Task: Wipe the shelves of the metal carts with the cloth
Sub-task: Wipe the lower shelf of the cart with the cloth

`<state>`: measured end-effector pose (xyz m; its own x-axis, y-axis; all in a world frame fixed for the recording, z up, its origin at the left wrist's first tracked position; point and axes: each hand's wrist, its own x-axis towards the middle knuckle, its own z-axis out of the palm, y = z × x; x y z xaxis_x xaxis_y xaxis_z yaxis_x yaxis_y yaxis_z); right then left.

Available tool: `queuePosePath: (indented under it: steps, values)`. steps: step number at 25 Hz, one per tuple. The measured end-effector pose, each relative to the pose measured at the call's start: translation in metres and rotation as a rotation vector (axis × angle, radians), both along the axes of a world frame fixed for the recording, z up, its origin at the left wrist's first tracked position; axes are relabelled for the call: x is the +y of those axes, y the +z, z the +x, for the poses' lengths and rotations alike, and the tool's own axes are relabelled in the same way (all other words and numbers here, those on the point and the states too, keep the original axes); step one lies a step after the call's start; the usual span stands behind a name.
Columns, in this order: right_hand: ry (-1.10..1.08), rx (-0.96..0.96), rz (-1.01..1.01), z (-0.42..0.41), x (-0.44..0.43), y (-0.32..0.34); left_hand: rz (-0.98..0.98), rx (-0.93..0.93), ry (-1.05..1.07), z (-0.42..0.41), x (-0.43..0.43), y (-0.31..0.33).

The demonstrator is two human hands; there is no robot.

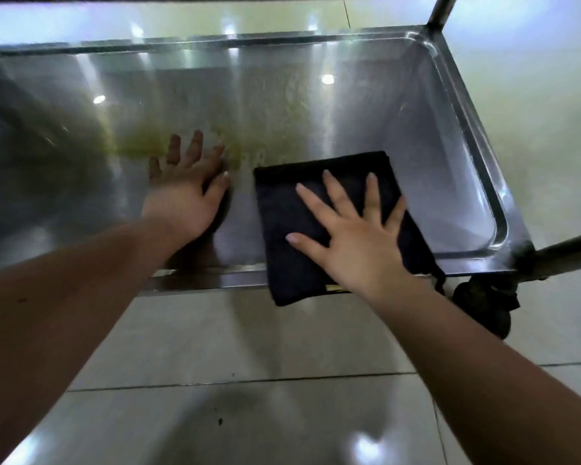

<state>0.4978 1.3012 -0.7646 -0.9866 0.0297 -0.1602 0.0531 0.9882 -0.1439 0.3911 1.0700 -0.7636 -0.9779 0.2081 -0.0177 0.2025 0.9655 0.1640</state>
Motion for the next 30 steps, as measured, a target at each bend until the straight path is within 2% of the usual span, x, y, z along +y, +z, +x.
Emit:
queuePosePath:
  steps: [4,6,10,15,18,21,23,26,30]
  values:
    - [-0.217,-0.082,-0.006,0.014,0.106,0.007,-0.127,-0.029,-0.04,0.007,-0.001,-0.005]
    - [-0.227,-0.098,0.03,0.023,0.127,0.008,-0.158,-0.028,-0.036,0.009,0.0,-0.008]
    - [-0.157,-0.145,0.061,0.034,0.088,0.007,-0.153,-0.005,-0.043,0.012,0.001,-0.01]
    - [0.126,-0.137,0.031,0.003,0.004,0.007,-0.143,0.009,-0.027,0.011,0.0,-0.011]
    - [0.084,-0.072,0.009,-0.081,-0.009,0.004,-0.132,0.018,-0.031,0.01,0.0,-0.011]
    - [-0.042,-0.121,-0.017,-0.164,-0.008,0.01,-0.131,0.002,-0.023,0.007,0.0,-0.01]
    - [-0.099,-0.159,-0.03,-0.192,-0.011,0.012,-0.126,-0.008,-0.017,0.006,-0.001,-0.009]
    - [-0.105,-0.135,-0.023,-0.188,-0.015,0.012,-0.107,-0.02,-0.016,0.006,-0.001,-0.009]
    - [-0.089,-0.11,-0.036,-0.121,-0.015,0.007,-0.114,-0.021,-0.017,0.004,-0.001,-0.012]
